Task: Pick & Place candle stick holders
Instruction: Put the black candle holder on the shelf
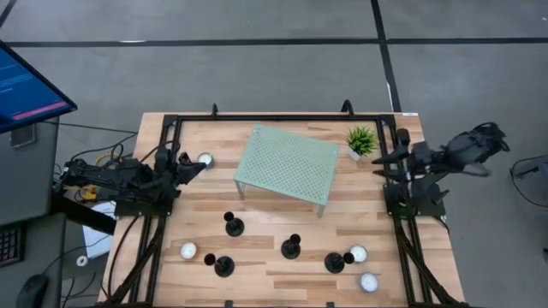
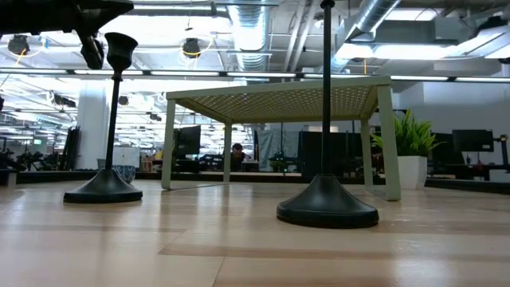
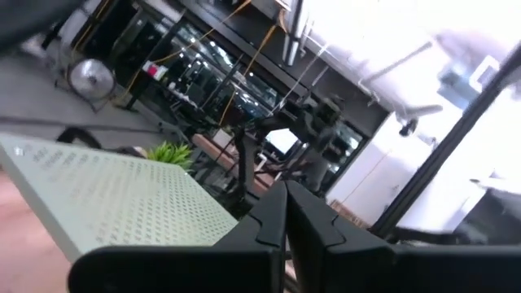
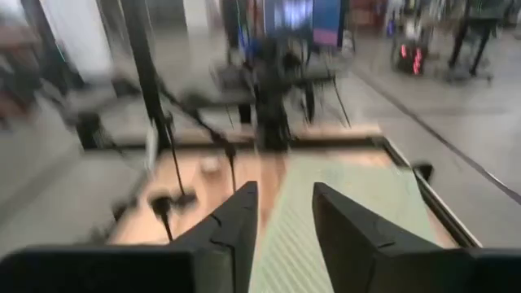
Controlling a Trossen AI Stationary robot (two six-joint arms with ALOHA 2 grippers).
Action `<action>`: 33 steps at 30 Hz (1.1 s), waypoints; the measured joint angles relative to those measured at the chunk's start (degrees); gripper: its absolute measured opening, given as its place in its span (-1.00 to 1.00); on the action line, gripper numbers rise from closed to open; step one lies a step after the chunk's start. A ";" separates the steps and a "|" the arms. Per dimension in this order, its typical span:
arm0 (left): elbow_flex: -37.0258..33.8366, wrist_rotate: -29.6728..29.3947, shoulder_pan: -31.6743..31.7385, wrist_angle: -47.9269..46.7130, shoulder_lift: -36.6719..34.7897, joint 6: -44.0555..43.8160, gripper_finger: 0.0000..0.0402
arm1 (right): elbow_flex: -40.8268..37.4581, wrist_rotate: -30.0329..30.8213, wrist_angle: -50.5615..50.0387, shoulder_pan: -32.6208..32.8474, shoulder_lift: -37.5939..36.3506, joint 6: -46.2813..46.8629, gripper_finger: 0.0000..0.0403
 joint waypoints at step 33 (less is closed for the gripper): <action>76.29 26.06 -1.38 -72.54 52.00 -9.94 -0.99 | 4.14 -3.35 -20.02 0.09 -13.54 16.09 -0.19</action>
